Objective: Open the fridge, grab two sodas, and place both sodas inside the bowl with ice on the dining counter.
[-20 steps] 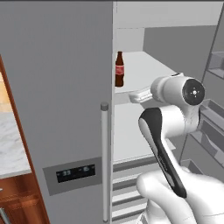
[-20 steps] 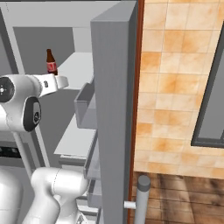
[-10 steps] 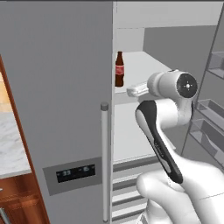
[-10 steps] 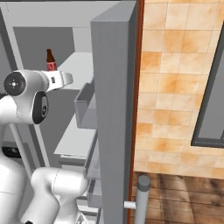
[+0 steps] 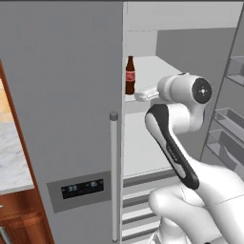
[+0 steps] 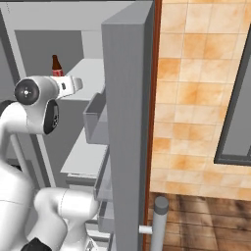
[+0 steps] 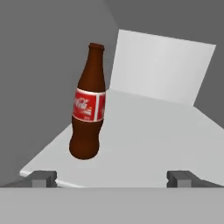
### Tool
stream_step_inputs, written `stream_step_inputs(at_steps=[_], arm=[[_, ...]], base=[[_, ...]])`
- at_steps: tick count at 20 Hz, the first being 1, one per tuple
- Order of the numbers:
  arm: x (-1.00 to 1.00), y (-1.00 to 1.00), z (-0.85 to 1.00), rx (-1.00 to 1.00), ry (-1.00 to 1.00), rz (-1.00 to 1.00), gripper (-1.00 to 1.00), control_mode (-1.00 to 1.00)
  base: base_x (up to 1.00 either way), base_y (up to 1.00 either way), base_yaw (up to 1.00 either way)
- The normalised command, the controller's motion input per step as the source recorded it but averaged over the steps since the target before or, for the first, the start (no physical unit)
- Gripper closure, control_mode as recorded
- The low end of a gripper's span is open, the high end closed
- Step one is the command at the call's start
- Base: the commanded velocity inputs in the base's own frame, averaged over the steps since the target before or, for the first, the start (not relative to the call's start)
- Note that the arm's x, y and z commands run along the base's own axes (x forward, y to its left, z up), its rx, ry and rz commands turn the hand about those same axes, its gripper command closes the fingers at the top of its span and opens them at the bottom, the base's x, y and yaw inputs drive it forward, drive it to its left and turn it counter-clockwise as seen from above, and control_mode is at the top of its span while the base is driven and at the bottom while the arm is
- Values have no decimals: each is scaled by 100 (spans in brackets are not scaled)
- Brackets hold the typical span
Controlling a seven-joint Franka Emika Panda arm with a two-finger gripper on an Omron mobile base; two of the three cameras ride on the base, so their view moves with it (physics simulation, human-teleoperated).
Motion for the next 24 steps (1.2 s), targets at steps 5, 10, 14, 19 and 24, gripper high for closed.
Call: stream_step_inputs(at_steps=[5, 10, 14, 19, 24], arm=[[10, 2, 0, 3, -2, 12, -100, -100], [19, 0, 0, 0, 0, 5, -100, -100], [22, 2, 0, 0, 0, 20, -100, -100], [26, 1, 0, 0, 0, 18, -100, -100], [34, 3, 0, 0, 0, 13, -100, -100]], base=[[0, 0, 0], [0, 0, 0], [0, 0, 0], [0, 0, 0], [0, 0, 0]])
